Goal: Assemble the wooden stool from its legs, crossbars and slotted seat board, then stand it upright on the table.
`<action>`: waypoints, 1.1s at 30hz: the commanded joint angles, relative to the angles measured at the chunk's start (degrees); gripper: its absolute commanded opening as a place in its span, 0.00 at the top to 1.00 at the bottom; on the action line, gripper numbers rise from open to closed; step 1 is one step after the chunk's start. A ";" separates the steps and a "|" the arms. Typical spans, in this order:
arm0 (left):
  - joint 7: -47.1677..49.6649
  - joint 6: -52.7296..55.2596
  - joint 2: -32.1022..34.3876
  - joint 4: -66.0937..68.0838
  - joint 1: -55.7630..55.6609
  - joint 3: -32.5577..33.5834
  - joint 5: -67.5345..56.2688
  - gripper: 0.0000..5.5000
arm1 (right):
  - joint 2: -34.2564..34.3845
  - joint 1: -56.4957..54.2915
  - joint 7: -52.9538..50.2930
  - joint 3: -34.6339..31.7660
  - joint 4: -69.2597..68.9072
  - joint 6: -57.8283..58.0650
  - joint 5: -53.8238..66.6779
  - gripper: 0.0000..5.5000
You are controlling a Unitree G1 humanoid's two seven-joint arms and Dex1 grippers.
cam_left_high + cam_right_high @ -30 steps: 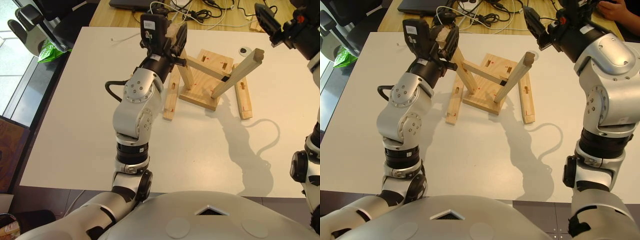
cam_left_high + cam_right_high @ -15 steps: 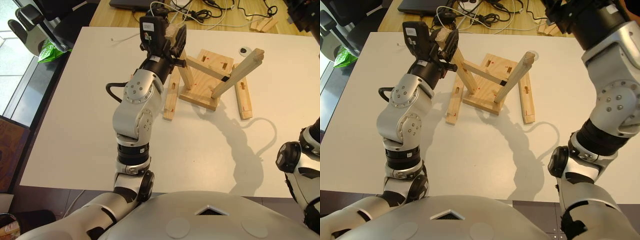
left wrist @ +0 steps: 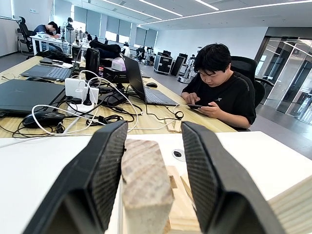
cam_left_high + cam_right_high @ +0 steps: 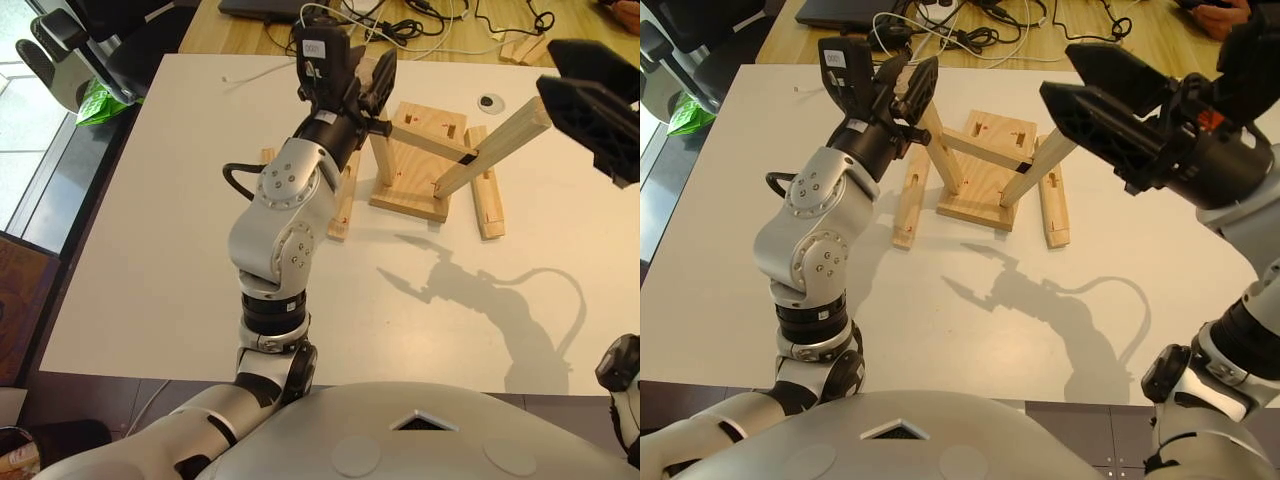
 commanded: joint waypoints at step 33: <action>3.83 2.83 -0.48 -3.06 -6.54 6.59 -5.42 0.62 | 8.03 20.61 -6.50 41.85 15.31 -26.63 -55.65 0.67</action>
